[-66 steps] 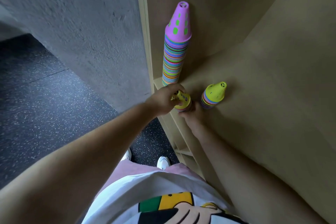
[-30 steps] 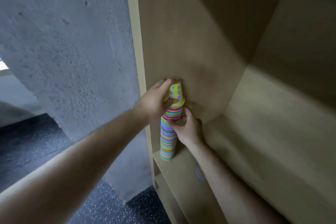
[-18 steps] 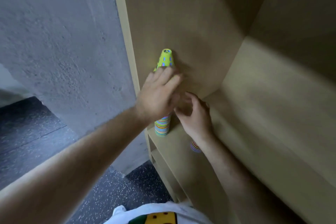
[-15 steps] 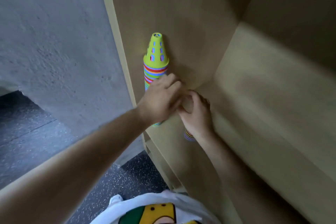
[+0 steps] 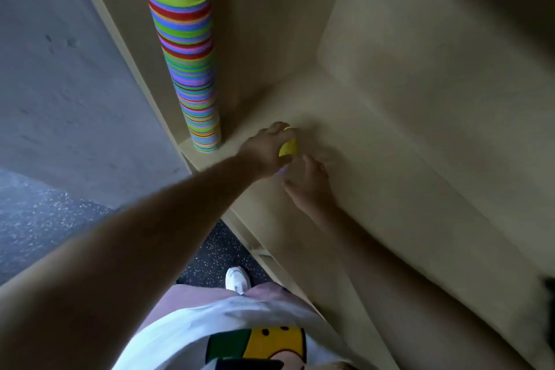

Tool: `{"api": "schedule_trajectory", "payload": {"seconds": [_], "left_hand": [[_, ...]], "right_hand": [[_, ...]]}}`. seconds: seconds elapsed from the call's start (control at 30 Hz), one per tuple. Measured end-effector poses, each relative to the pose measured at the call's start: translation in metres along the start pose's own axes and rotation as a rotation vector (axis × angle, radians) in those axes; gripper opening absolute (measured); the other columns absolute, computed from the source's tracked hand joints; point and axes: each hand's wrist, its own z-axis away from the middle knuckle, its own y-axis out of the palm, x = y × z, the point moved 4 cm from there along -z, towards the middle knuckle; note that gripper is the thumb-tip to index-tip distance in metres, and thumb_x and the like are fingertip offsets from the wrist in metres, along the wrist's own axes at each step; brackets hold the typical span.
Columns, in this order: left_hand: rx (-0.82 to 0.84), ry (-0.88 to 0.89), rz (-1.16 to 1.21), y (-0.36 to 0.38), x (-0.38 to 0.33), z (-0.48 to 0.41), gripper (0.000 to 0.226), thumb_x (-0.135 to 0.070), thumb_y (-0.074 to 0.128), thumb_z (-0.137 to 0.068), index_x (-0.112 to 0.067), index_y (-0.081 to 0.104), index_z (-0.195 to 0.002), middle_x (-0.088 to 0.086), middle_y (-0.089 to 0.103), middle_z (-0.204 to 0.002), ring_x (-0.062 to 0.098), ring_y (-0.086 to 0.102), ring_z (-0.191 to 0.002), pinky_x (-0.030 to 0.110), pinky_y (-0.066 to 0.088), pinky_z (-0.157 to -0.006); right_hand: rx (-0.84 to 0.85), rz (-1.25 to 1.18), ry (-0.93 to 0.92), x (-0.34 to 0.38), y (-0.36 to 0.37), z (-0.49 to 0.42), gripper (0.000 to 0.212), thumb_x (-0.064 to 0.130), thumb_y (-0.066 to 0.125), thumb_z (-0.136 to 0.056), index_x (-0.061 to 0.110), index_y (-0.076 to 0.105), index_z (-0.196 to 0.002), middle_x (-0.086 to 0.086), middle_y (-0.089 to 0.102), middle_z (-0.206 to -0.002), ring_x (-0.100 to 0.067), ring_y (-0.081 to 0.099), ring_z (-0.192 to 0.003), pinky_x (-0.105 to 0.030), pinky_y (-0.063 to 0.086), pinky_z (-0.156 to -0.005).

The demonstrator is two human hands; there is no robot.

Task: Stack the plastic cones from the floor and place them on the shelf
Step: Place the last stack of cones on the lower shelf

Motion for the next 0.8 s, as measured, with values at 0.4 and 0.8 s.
{"api": "schedule_trajectory", "payload": {"seconds": [0.4, 0.8], "left_hand": [[-0.363, -0.151, 0.194, -0.014, 0.057, 0.057, 0.031, -0.003, 0.067, -0.091, -0.004, 0.06, -0.121, 0.018, 0.057, -0.118, 0.035, 0.058, -0.103, 0.023, 0.031, -0.078], [-0.49, -0.12, 0.36, -0.062, 0.045, 0.111, 0.036, -0.025, 0.068, -0.088, -0.02, 0.059, -0.123, 0.008, 0.062, -0.116, 0.027, 0.063, -0.099, 0.047, 0.059, -0.084]], "right_hand": [[0.237, -0.502, 0.288, -0.016, 0.064, -0.036, 0.069, -0.002, 0.077, -0.076, 0.013, 0.042, -0.134, -0.006, 0.058, -0.121, -0.019, 0.058, -0.105, -0.035, 0.051, -0.089], [0.078, -0.713, 0.051, 0.027, 0.029, -0.007, 0.071, 0.005, 0.078, -0.069, 0.03, 0.05, -0.129, -0.007, 0.072, -0.112, -0.019, 0.071, -0.095, -0.032, 0.056, -0.085]]}}
